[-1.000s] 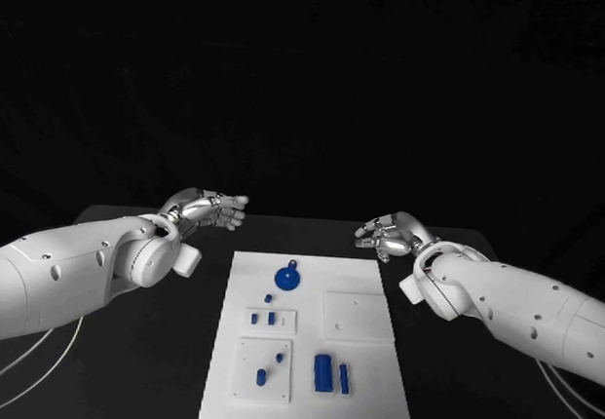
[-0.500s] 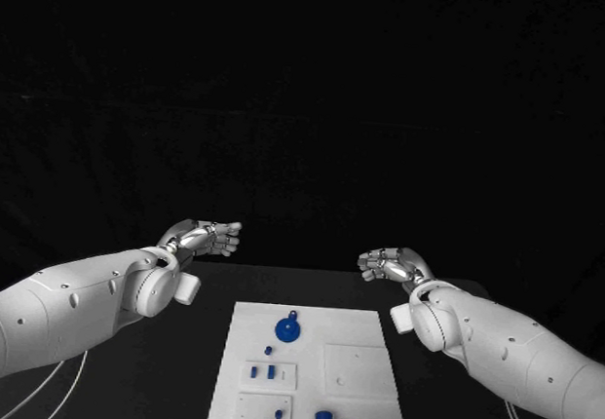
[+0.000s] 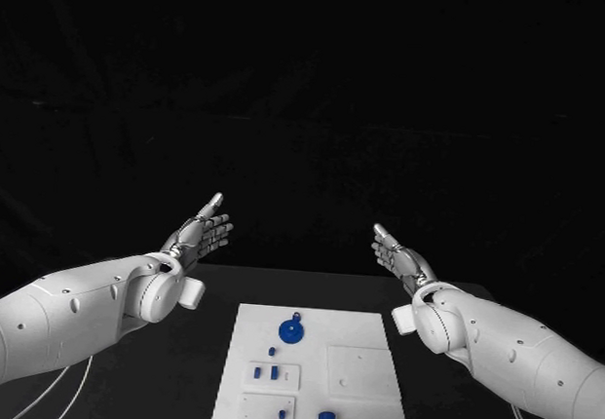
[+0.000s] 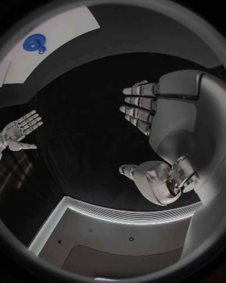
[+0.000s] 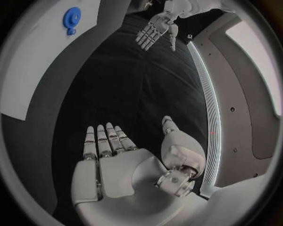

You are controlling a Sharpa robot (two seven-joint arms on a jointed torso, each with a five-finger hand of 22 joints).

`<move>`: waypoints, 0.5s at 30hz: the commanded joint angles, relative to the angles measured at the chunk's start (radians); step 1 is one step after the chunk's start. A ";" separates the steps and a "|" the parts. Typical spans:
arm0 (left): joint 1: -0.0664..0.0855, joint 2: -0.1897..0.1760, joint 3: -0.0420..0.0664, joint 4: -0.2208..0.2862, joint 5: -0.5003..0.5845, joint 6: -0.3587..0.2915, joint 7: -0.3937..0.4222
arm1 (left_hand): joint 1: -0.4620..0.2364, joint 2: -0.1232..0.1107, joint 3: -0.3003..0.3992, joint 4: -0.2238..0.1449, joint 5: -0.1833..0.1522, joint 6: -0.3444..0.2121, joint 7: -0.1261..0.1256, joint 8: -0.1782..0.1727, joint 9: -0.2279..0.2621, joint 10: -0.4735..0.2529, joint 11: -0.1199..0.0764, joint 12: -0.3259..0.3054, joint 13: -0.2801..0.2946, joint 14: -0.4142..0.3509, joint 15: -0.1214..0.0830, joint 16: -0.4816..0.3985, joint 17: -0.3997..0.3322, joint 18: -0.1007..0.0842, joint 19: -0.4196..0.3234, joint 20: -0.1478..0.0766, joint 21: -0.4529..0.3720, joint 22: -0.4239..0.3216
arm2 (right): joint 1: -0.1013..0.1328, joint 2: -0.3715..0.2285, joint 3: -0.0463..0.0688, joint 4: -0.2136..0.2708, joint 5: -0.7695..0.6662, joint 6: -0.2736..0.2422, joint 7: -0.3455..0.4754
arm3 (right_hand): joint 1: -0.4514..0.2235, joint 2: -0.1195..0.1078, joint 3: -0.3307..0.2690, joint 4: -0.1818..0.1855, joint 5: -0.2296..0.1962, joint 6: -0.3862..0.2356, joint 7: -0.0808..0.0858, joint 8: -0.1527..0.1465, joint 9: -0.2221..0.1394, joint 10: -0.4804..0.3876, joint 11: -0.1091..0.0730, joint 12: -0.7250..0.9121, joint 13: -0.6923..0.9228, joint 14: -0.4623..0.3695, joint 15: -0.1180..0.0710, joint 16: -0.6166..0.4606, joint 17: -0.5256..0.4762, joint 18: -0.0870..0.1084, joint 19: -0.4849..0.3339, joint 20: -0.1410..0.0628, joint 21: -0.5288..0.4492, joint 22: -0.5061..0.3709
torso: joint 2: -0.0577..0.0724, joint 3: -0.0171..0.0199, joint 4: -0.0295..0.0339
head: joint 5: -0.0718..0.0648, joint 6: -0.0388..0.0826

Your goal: Assemble the parts on the task board

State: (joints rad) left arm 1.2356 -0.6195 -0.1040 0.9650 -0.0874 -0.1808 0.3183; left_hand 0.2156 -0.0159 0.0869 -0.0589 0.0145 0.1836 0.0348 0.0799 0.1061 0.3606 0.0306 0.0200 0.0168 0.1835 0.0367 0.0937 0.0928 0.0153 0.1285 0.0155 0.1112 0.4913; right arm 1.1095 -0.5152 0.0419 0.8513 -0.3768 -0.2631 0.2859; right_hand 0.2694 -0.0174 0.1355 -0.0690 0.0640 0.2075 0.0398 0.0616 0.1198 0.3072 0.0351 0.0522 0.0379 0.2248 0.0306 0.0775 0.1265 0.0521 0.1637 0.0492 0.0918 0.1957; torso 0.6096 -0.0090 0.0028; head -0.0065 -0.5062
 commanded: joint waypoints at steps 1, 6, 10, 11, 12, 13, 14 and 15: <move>-0.017 -0.013 0.010 0.062 0.015 -0.096 0.039 | -0.216 0.016 -0.087 0.059 -0.014 -0.184 -0.035 -0.080 -0.106 -0.361 -0.031 -0.020 -0.017 -0.183 -0.037 -0.094 -0.093 -0.015 -0.128 -0.015 -0.111 -0.491 | -0.005 -0.020 -0.003 0.061 0.051 -0.068 0.039 | -0.269 0.017 -0.135 0.069 -0.064 -0.208 -0.040 -0.062 -0.120 -0.307 -0.035 -0.052 -0.038 -0.225 -0.031 -0.077 -0.127 -0.052 -0.164 -0.049 -0.092 -0.196 | -0.029 0.0039 -0.0012 | 0.003 -0.038; -0.064 -0.054 0.036 0.214 0.035 -0.234 0.084 | -0.216 0.016 -0.087 0.059 -0.014 -0.184 -0.035 -0.080 -0.106 -0.361 -0.031 -0.020 -0.017 -0.183 -0.037 -0.094 -0.093 -0.015 -0.128 -0.015 -0.111 -0.491 | -0.018 -0.077 -0.012 0.213 0.126 -0.170 0.084 | -0.269 0.017 -0.135 0.069 -0.064 -0.208 -0.040 -0.062 -0.120 -0.307 -0.035 -0.052 -0.038 -0.225 -0.031 -0.077 -0.127 -0.052 -0.164 -0.049 -0.092 -0.196 | -0.057 0.0078 -0.0024 | 0.006 -0.080; -0.108 -0.093 0.061 0.356 0.054 -0.362 0.127 | -0.216 0.016 -0.087 0.059 -0.014 -0.184 -0.035 -0.080 -0.106 -0.361 -0.031 -0.020 -0.017 -0.183 -0.037 -0.094 -0.093 -0.015 -0.128 -0.015 -0.111 -0.491 | -0.029 -0.129 -0.020 0.354 0.196 -0.264 0.126 | -0.269 0.017 -0.135 0.069 -0.064 -0.208 -0.040 -0.062 -0.120 -0.307 -0.035 -0.052 -0.038 -0.225 -0.031 -0.077 -0.127 -0.052 -0.164 -0.049 -0.092 -0.196 | -0.065 0.0090 -0.0028 | 0.007 -0.094; -0.118 -0.101 0.066 0.386 0.058 -0.390 0.136 | -0.216 0.016 -0.087 0.059 -0.014 -0.184 -0.035 -0.080 -0.106 -0.361 -0.031 -0.020 -0.017 -0.183 -0.037 -0.094 -0.093 -0.015 -0.128 -0.015 -0.111 -0.491 | -0.032 -0.141 -0.022 0.386 0.212 -0.285 0.135 | -0.269 0.017 -0.135 0.069 -0.064 -0.208 -0.040 -0.062 -0.120 -0.307 -0.035 -0.052 -0.038 -0.225 -0.031 -0.077 -0.127 -0.052 -0.164 -0.049 -0.092 -0.196 | -0.065 0.0090 -0.0028 | 0.007 -0.094; -0.126 -0.109 0.071 0.414 0.062 -0.416 0.144 | -0.216 0.016 -0.087 0.059 -0.014 -0.184 -0.035 -0.080 -0.106 -0.361 -0.031 -0.020 -0.017 -0.183 -0.037 -0.094 -0.093 -0.015 -0.128 -0.015 -0.111 -0.491 | -0.035 -0.153 -0.024 0.417 0.227 -0.305 0.144 | -0.269 0.017 -0.135 0.069 -0.064 -0.208 -0.040 -0.062 -0.120 -0.307 -0.035 -0.052 -0.038 -0.225 -0.031 -0.077 -0.127 -0.052 -0.164 -0.049 -0.092 -0.196 | -0.065 0.0090 -0.0028 | 0.007 -0.094; -0.134 -0.116 0.075 0.440 0.065 -0.439 0.152 | -0.216 0.016 -0.087 0.059 -0.014 -0.184 -0.035 -0.080 -0.106 -0.361 -0.031 -0.020 -0.017 -0.183 -0.037 -0.094 -0.093 -0.015 -0.128 -0.015 -0.111 -0.491 | -0.037 -0.164 -0.026 0.448 0.243 -0.326 0.154 | -0.269 0.017 -0.135 0.069 -0.064 -0.208 -0.040 -0.062 -0.120 -0.307 -0.035 -0.052 -0.038 -0.225 -0.031 -0.077 -0.127 -0.052 -0.164 -0.049 -0.092 -0.196 | -0.065 0.0090 -0.0028 | 0.007 -0.094; -0.142 -0.123 0.080 0.466 0.069 -0.463 0.160 | -0.216 0.016 -0.087 0.059 -0.014 -0.184 -0.035 -0.080 -0.106 -0.361 -0.031 -0.020 -0.017 -0.183 -0.037 -0.094 -0.093 -0.015 -0.128 -0.015 -0.111 -0.491 | -0.040 -0.176 -0.028 0.481 0.259 -0.348 0.163 | -0.269 0.017 -0.135 0.069 -0.064 -0.208 -0.040 -0.062 -0.120 -0.307 -0.035 -0.052 -0.038 -0.225 -0.031 -0.077 -0.127 -0.052 -0.164 -0.049 -0.092 -0.196 | -0.065 0.0090 -0.0028 | 0.007 -0.094; -0.149 -0.129 0.084 0.489 0.072 -0.483 0.167 | -0.216 0.016 -0.087 0.059 -0.014 -0.184 -0.035 -0.080 -0.106 -0.361 -0.031 -0.020 -0.017 -0.183 -0.037 -0.094 -0.093 -0.015 -0.128 -0.015 -0.111 -0.491 | -0.042 -0.188 -0.030 0.511 0.274 -0.368 0.172 | -0.269 0.017 -0.135 0.069 -0.064 -0.208 -0.040 -0.062 -0.120 -0.307 -0.035 -0.052 -0.038 -0.225 -0.031 -0.077 -0.127 -0.052 -0.164 -0.049 -0.092 -0.196 | -0.065 0.0090 -0.0028 | 0.007 -0.094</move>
State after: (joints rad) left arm 1.0899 -0.7442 -0.0224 1.4330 -0.0448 -0.5126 0.4110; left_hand 0.0069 0.0002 0.0054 0.0008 0.0047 0.0054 0.0001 0.0037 0.0034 0.0082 0.0002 0.0068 0.0018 0.0063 0.0003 0.0040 0.0025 0.0154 0.0050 0.0013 0.0044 0.0109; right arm 1.0699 -0.6967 0.0127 1.3367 -0.1943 -0.5112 0.3822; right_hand 0.0058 -0.0001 0.0044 0.0000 0.0035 0.0046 -0.0001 0.0035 0.0016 0.0036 -0.0001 0.0035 0.0016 0.0047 0.0003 0.0035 0.0026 0.0137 0.0049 -0.0002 0.0035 0.0024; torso 0.5479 -0.0003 0.0001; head -0.0001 -0.5985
